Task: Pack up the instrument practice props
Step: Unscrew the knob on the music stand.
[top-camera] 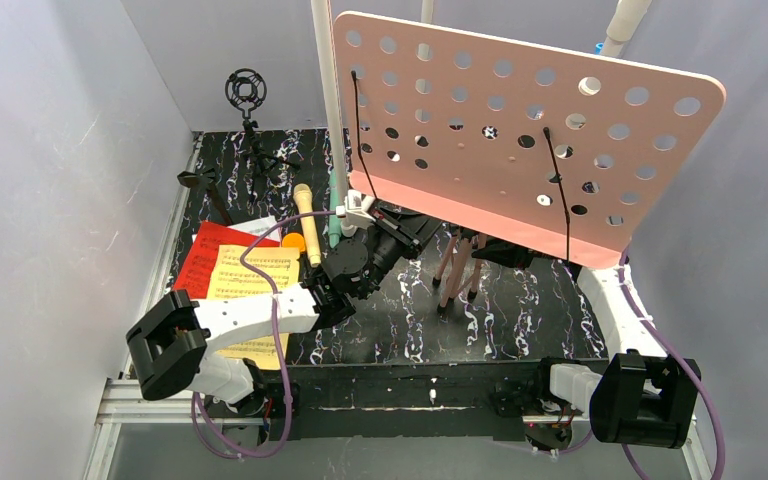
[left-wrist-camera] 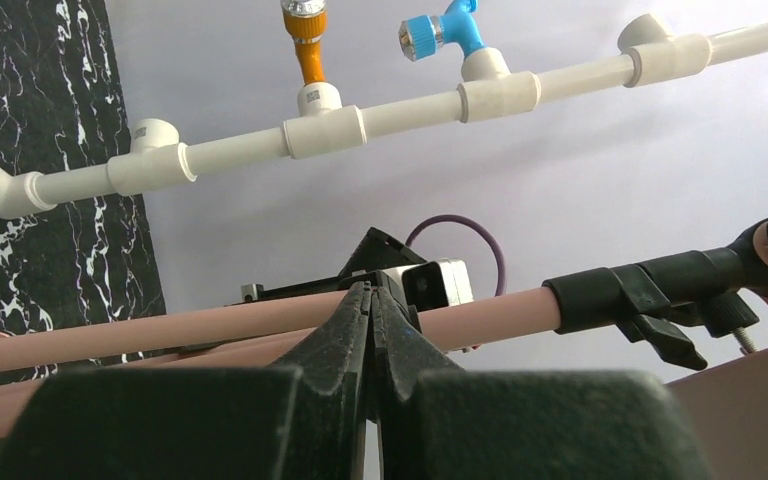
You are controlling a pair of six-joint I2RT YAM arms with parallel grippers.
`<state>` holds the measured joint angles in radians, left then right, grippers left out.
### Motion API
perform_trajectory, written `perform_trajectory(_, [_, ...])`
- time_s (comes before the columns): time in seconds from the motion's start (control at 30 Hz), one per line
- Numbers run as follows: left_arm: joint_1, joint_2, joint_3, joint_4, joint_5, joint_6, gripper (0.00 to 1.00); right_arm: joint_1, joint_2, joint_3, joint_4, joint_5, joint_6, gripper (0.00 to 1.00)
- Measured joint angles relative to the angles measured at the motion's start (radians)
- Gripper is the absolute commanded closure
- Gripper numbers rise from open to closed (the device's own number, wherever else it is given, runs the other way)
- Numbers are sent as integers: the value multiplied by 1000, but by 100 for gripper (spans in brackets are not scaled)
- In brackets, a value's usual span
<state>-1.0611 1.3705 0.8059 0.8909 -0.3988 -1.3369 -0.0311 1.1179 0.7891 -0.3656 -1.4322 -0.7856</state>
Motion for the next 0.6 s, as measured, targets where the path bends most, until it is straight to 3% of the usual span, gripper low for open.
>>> perform_trajectory(0.6, [39,26,-31,-1,116,28,100,0,-4,-2,2,1,1,99])
